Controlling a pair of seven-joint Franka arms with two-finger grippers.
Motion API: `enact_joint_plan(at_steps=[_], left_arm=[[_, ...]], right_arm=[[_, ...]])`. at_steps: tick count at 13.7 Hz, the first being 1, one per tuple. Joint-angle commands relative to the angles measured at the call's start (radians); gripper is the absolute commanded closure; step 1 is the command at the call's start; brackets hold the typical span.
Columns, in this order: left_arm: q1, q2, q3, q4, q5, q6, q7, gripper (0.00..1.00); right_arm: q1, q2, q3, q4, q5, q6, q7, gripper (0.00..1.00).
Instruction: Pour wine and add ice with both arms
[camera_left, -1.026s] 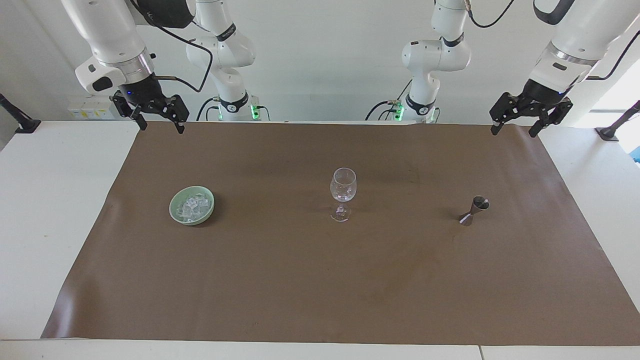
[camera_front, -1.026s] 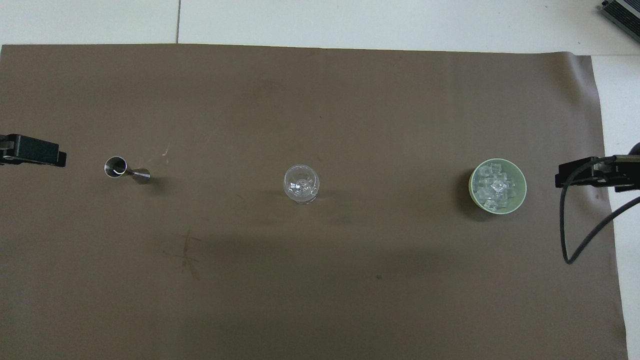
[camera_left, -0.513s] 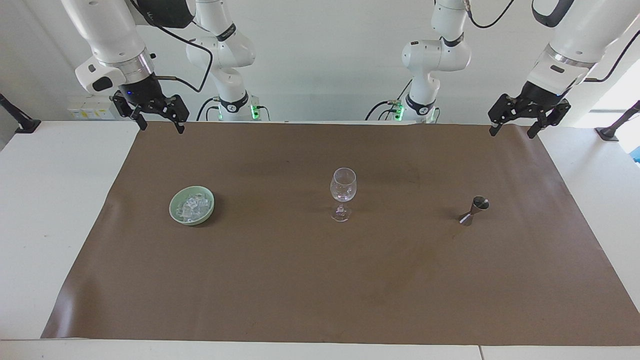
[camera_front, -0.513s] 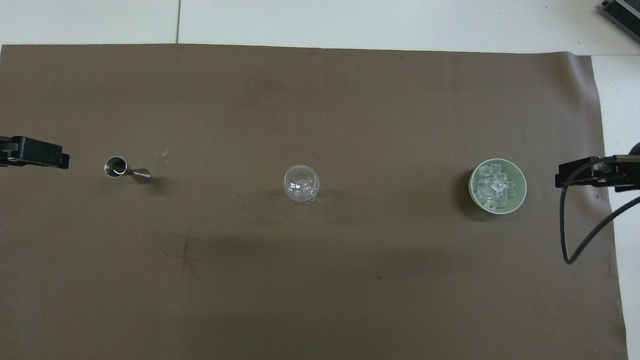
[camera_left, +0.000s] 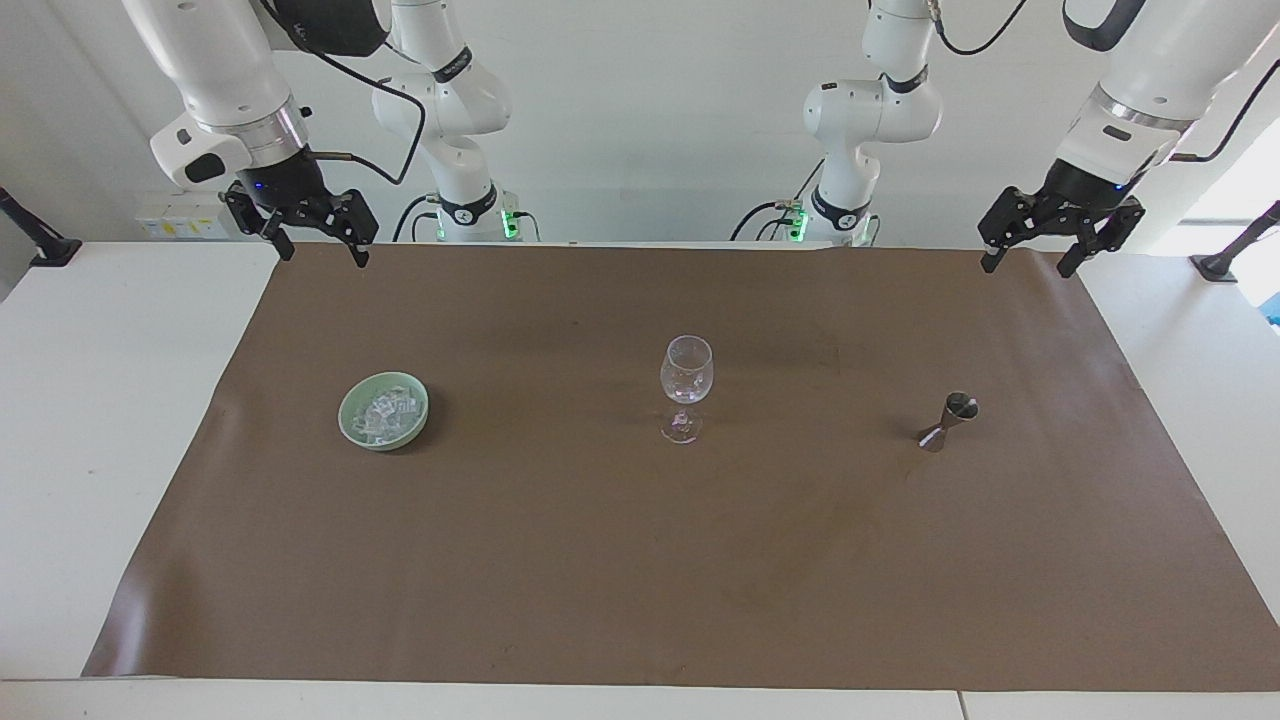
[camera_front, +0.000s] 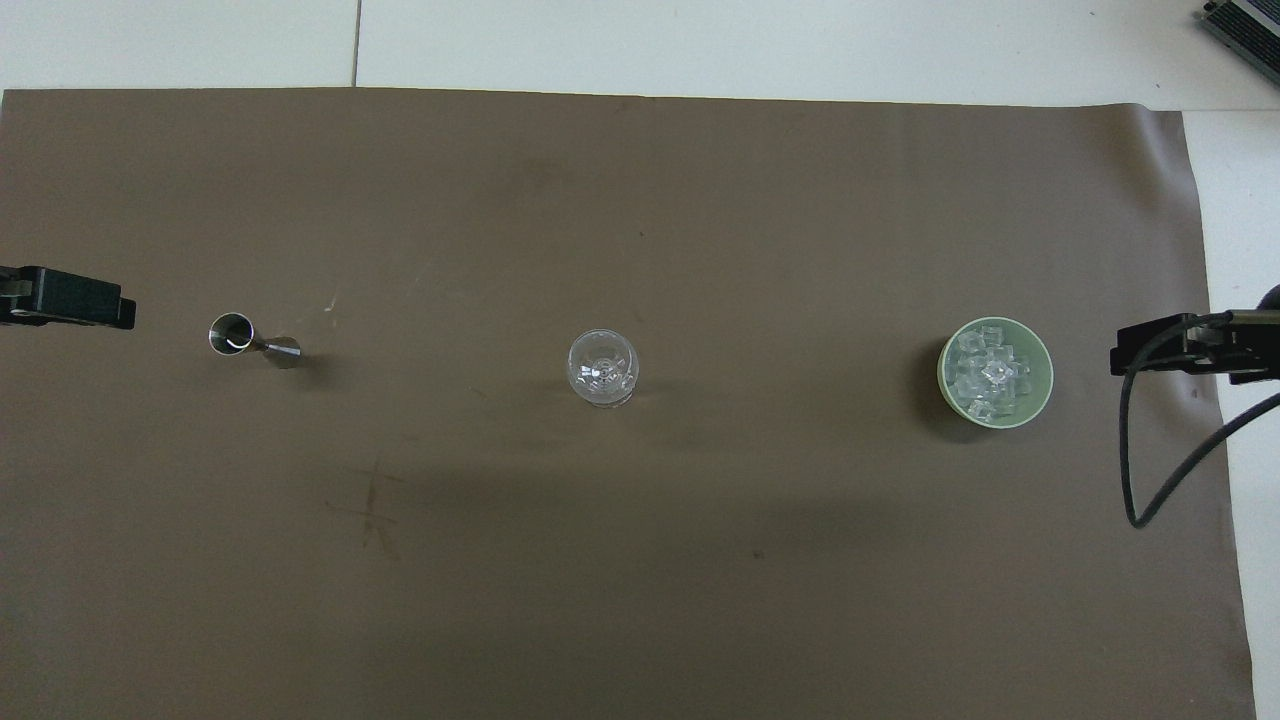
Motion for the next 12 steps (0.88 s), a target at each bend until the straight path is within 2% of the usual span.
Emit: enact_joint_plan(at_steps=[1,12], left_arm=[[0.004,-0.030,-0.001,-0.040,0.002,0.028,0.005,0.00],[0.006,-0.012,-0.002,-0.001,-0.007,0.017,0.005,0.00]], right_arm=[[-0.005,-0.023,0.002,-0.023,0.000,-0.002,-0.028,0.00],[-0.005,-0.023,0.002,-0.023,0.000,-0.002,-0.028,0.00]])
